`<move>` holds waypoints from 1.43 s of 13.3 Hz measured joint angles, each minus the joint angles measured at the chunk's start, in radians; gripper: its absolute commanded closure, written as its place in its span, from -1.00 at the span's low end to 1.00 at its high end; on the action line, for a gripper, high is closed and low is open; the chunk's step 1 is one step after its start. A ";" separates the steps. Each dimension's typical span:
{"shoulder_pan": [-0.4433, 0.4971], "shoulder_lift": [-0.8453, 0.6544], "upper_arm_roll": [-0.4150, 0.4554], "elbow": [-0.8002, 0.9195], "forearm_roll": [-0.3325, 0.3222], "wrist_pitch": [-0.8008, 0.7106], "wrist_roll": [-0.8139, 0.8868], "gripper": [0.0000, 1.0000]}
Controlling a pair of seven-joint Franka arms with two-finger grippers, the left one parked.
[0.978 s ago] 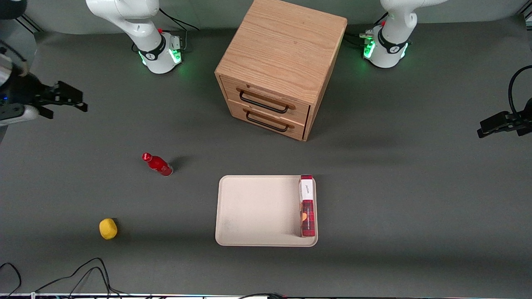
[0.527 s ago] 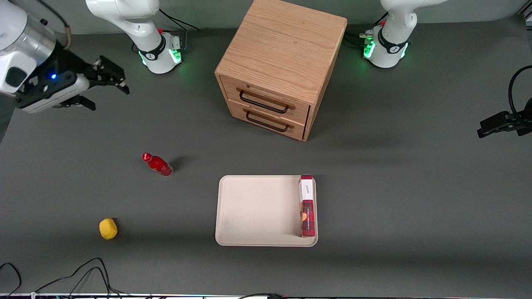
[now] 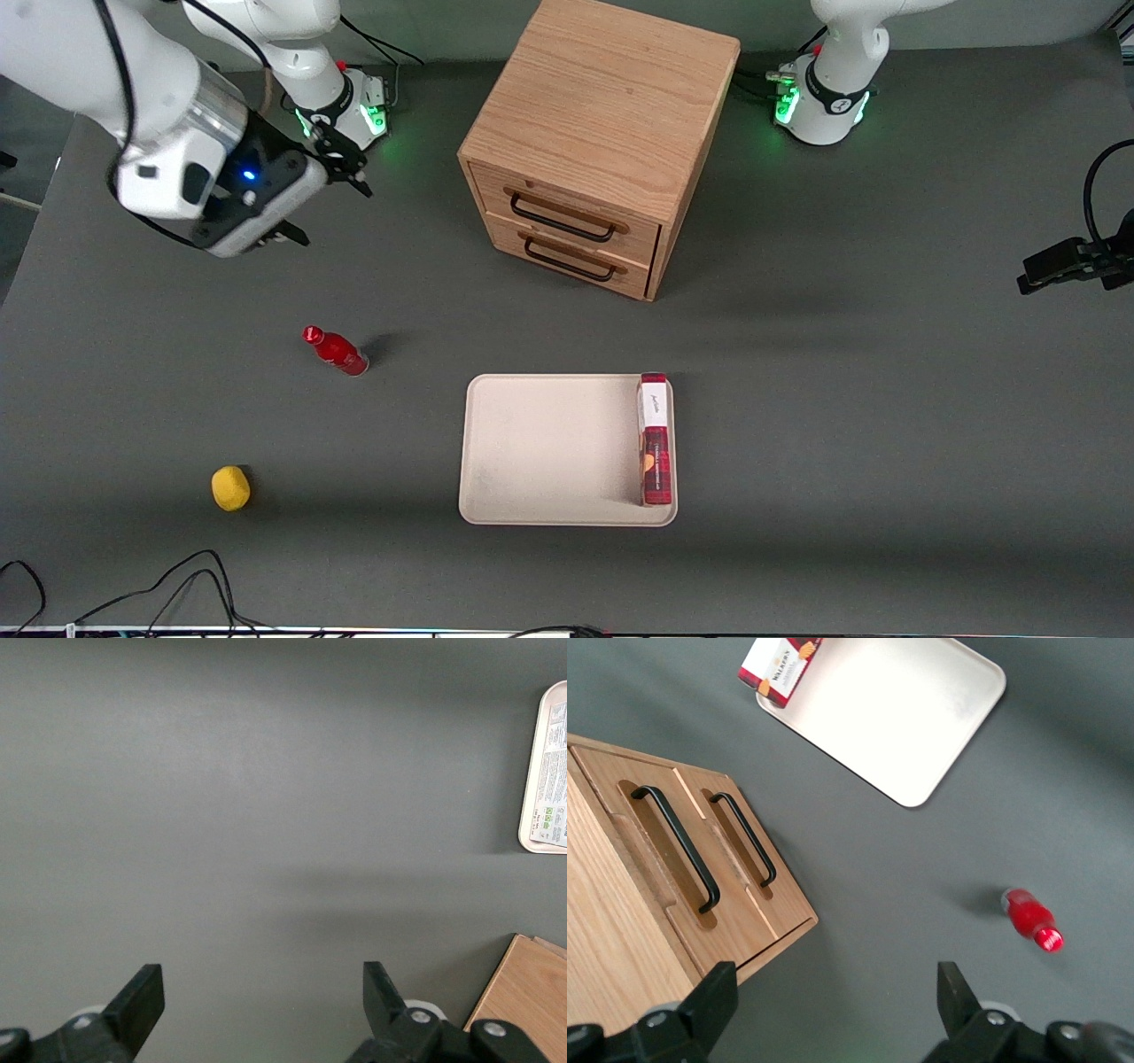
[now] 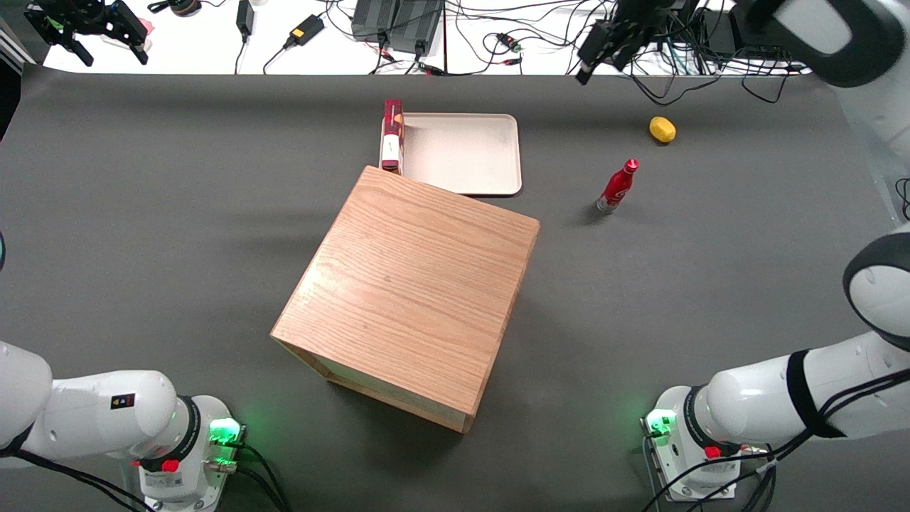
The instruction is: Open upper drawer
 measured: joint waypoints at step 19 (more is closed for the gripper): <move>0.289 0.232 0.063 -0.122 -0.082 0.344 -0.096 -1.00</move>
